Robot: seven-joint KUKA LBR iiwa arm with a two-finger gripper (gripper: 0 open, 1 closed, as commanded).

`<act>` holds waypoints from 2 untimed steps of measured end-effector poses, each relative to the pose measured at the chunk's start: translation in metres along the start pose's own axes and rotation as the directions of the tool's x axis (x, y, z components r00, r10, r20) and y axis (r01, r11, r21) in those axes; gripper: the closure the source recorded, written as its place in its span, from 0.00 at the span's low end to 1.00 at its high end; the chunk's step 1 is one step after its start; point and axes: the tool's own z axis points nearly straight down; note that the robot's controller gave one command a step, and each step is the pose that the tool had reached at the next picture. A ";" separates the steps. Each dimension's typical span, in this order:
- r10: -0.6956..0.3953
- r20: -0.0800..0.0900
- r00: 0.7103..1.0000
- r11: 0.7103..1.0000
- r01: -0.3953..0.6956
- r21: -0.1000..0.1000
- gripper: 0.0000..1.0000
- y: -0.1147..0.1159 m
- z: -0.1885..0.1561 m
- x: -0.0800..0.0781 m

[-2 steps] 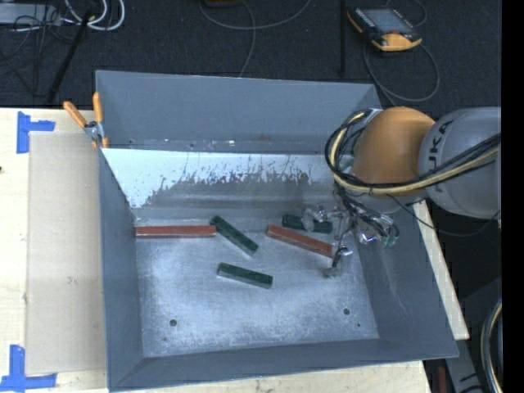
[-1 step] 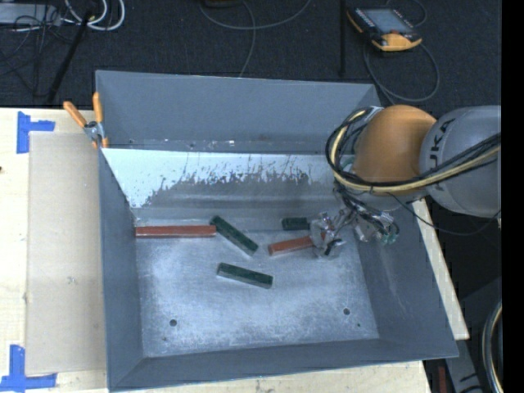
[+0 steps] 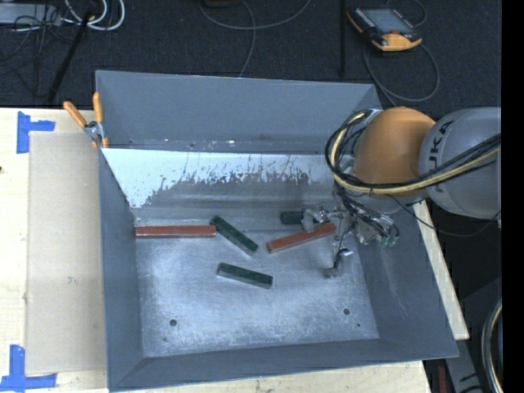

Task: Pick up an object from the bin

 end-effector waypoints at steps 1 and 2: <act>-0.074 -0.003 0.997 0.997 0.074 -0.003 0.00 0.048 0.001 -0.020; -0.073 -0.001 0.997 0.997 0.073 -0.001 1.00 0.046 0.000 -0.021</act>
Offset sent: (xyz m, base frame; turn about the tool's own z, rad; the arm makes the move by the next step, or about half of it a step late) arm 0.0050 0.0491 -0.0003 -0.0692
